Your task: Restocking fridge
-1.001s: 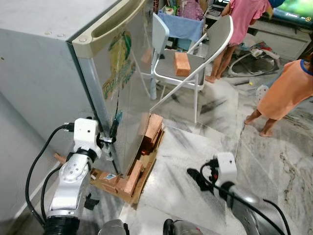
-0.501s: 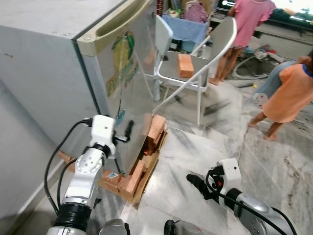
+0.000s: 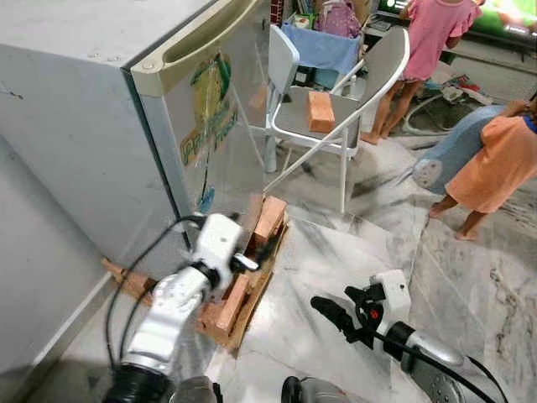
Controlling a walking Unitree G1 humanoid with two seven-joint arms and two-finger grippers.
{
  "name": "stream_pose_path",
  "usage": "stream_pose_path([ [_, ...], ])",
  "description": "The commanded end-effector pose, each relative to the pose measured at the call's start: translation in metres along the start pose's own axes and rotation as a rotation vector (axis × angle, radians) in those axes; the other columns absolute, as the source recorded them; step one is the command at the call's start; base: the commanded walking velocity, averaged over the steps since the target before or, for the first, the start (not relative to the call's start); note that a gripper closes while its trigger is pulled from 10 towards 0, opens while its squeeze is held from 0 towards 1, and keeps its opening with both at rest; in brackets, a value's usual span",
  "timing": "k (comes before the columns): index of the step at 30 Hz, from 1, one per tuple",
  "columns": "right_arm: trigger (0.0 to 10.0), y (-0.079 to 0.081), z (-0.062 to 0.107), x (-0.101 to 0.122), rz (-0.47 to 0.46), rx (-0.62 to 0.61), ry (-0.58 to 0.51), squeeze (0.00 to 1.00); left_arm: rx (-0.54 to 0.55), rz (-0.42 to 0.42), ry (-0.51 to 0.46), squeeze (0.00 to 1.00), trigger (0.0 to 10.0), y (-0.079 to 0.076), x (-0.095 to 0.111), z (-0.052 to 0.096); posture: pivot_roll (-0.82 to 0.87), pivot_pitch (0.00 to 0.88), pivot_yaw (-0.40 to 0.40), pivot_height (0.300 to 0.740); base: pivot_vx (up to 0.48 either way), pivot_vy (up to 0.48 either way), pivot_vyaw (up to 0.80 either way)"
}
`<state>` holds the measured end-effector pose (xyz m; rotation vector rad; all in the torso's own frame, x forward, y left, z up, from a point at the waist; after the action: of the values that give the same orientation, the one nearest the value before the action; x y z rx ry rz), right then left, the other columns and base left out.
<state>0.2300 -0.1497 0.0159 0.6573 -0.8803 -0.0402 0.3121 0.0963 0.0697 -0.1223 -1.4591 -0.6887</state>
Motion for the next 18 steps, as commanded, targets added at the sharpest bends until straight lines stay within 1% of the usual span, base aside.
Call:
stream_pose_path([
  [1,10.0,-0.001,0.001,-0.002,0.003,-0.008,0.000,0.00,0.062,0.002,0.053,0.00,10.0,0.011,-0.017,0.011,0.06,0.061,-0.025,0.740,0.000,0.000,0.00],
  [4,10.0,-0.001,0.002,-0.001,0.001,-0.003,0.000,0.00,0.098,-0.013,0.089,0.00,10.0,0.023,-0.026,0.020,0.06,0.071,-0.028,0.740,0.000,0.000,0.00],
  [6,10.0,0.000,0.003,-0.001,0.001,0.001,0.000,0.00,0.137,-0.016,0.106,0.00,10.0,0.034,-0.030,0.024,0.06,0.078,-0.033,0.740,0.000,0.000,0.00],
  [8,10.0,-0.001,0.004,-0.001,-0.005,-0.001,-0.001,0.00,0.182,-0.016,0.107,0.00,10.0,0.046,-0.030,0.022,0.07,0.087,-0.038,0.740,0.000,0.000,0.00],
  [9,10.0,0.000,0.005,-0.002,-0.018,0.000,0.005,0.00,0.258,-0.047,0.104,0.00,10.0,0.062,-0.027,0.019,0.06,0.097,-0.038,0.740,0.000,0.000,0.00],
  [10,10.0,0.001,0.005,-0.002,-0.019,0.005,0.007,0.00,0.278,-0.046,0.102,0.00,10.0,0.066,-0.026,0.018,0.06,0.099,-0.036,0.740,0.000,0.000,0.00],
  [11,10.0,0.003,0.005,-0.003,-0.021,0.021,0.015,0.00,0.286,-0.033,0.099,0.00,10.0,0.069,-0.026,0.018,0.05,0.099,-0.034,0.740,0.000,0.000,0.00],
  [12,10.0,0.012,0.007,-0.005,-0.040,0.091,0.038,0.00,0.281,-0.022,0.091,0.00,10.0,0.071,-0.025,0.015,0.05,0.098,-0.033,0.740,0.000,0.000,0.00],
  [13,10.0,0.016,0.008,-0.005,-0.027,0.124,0.045,0.00,0.283,-0.017,0.083,0.00,10.0,0.073,-0.023,0.011,0.04,0.095,-0.031,0.740,0.000,0.000,0.00],
  [14,10.0,0.016,0.008,-0.005,-0.027,0.124,0.045,0.00,0.283,-0.017,0.083,0.00,10.0,0.073,-0.023,0.011,0.04,0.095,-0.031,0.740,0.000,0.000,0.00],
  [15,10.0,0.023,0.010,-0.005,-0.015,0.175,0.053,0.00,0.288,-0.019,0.065,0.00,10.0,0.075,-0.017,0.004,0.04,0.094,-0.031,0.740,0.000,0.000,0.00],
  [16,10.0,0.027,0.011,-0.004,-0.012,0.203,0.055,0.00,0.291,-0.017,0.053,0.00,10.0,0.077,-0.014,-0.001,0.04,0.094,-0.031,0.740,0.000,0.000,0.00],
  [17,10.0,0.027,0.011,-0.004,-0.012,0.203,0.055,0.00,0.291,-0.017,0.053,0.00,10.0,0.077,-0.014,-0.001,0.04,0.094,-0.031,0.740,0.000,0.000,0.00],
  [18,10.0,0.032,0.011,-0.002,0.008,0.226,0.056,0.00,0.290,-0.011,0.049,0.00,10.0,0.077,-0.013,-0.004,0.02,0.092,-0.028,0.740,0.000,0.000,0.00],
])
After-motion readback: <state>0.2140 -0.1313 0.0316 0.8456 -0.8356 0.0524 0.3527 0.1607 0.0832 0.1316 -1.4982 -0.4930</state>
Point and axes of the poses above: a point about 5 cm out from each wrist's last joint towards the gripper, its own z axis pointing back from the gripper into the wrist, its own x axis along the axis of the wrist's last joint, y = z × x, the point moved 5 cm from there along -z, pointing out of the wrist towards the gripper, and after that the axes turned 14 degrees about -z, right-handed, at the moved point
